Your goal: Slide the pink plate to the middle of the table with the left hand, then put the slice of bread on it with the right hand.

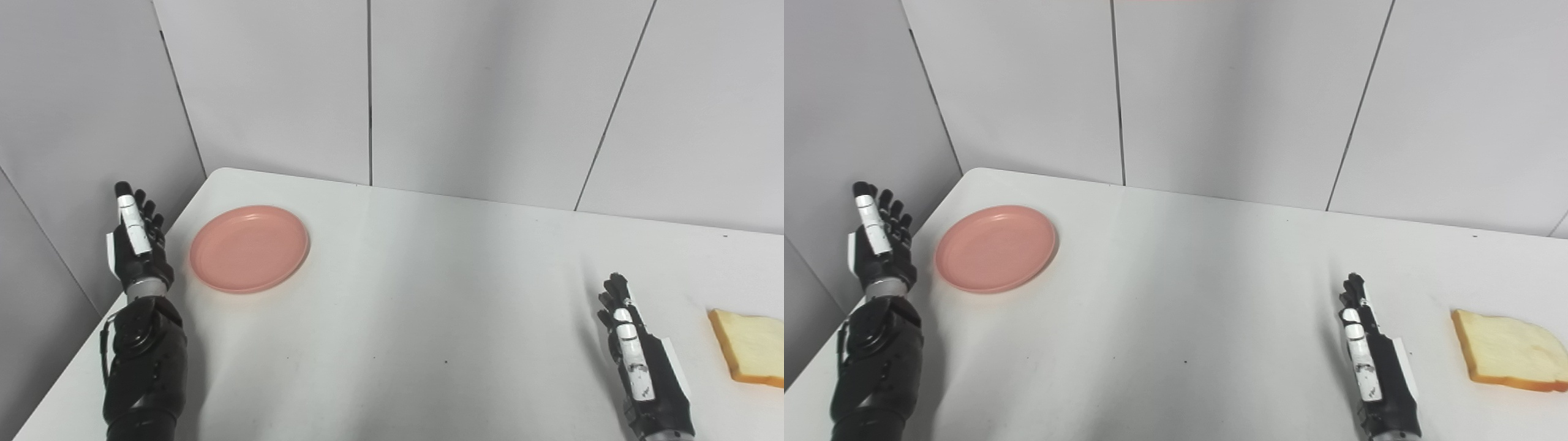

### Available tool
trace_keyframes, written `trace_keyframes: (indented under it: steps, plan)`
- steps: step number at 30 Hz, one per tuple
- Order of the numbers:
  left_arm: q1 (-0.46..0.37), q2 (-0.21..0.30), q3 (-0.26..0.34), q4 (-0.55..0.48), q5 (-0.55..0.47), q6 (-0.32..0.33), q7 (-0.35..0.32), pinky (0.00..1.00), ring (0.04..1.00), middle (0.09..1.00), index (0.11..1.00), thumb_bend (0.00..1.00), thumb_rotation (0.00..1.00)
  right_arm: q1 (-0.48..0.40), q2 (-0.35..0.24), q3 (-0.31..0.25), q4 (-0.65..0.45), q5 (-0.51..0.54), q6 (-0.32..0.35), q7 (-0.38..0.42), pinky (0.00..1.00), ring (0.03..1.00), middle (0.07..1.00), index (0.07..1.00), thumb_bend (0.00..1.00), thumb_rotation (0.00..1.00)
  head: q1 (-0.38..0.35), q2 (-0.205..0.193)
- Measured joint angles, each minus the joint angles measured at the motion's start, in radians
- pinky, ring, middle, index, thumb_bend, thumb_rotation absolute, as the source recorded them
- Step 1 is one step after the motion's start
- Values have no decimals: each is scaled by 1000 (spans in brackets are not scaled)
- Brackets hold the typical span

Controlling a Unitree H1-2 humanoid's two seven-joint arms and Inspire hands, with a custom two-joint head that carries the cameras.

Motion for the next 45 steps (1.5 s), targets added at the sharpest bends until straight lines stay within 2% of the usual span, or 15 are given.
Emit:
trace_keyframes:
  steps: [6,19,26,42,45]
  plan:
    - [-3,5,2,24,-16,-10,-3,996,1000,997,1000,855,944,0,3,0,0,-1,0,-2,1000,1000,1000,1000,207,1000,0,0]
    - [-5,7,-13,73,-13,-11,-3,988,995,985,1000,863,907,0,1,1,-2,-1,0,-8,1000,1000,1000,1000,202,1000,-2,5]
    - [-30,8,-11,122,-23,-26,-11,1000,993,983,1000,861,901,0,0,1,-2,2,0,-8,1000,1000,1000,1000,207,1000,-3,6]
    - [-63,8,-14,168,-56,-27,-33,1000,1000,994,1000,863,928,0,-4,1,3,9,0,0,1000,1000,1000,1000,208,1000,-8,9]
    - [-75,9,-26,194,-50,-47,-38,1000,999,990,1000,861,926,-1,-4,1,3,2,0,0,1000,1000,1000,1000,211,1000,-12,11]
